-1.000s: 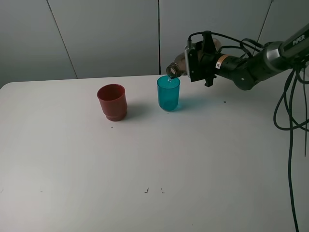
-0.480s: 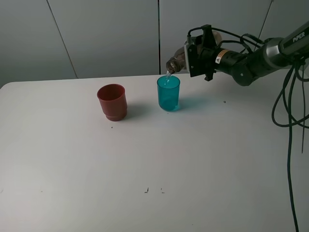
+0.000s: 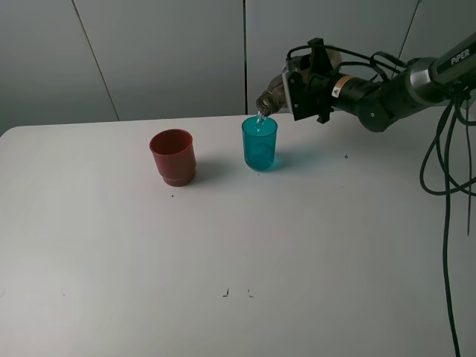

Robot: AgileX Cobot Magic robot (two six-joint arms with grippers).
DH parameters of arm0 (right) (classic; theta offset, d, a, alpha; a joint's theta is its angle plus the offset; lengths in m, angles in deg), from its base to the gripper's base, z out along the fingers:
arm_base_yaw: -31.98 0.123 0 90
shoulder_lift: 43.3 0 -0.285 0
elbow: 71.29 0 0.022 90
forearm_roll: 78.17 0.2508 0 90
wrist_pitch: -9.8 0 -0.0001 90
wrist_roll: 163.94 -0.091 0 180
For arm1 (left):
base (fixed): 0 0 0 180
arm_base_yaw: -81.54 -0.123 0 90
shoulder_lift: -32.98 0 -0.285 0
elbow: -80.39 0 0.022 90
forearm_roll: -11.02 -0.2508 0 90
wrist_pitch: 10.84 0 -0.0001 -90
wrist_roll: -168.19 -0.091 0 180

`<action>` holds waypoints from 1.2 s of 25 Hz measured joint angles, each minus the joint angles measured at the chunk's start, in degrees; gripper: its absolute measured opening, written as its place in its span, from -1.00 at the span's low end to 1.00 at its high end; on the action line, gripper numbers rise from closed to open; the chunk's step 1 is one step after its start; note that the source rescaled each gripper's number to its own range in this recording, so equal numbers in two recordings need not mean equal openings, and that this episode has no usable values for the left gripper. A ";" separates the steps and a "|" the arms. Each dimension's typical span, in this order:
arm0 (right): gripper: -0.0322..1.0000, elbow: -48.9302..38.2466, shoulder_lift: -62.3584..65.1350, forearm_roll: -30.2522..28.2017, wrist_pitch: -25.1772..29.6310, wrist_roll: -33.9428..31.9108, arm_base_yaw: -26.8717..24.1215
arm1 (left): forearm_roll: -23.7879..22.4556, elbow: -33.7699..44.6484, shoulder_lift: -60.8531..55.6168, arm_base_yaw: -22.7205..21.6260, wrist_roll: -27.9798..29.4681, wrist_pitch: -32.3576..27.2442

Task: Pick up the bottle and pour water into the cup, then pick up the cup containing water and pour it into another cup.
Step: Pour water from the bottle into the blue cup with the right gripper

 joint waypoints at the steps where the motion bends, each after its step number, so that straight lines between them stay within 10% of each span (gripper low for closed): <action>1: -0.94 0.00 0.00 0.00 0.00 0.28 0.00 | 0.00 0.00 0.00 0.00 0.00 0.00; 30: -0.94 0.04 0.00 0.13 -0.83 5.31 0.00 | 0.00 0.00 0.00 0.00 0.11 0.00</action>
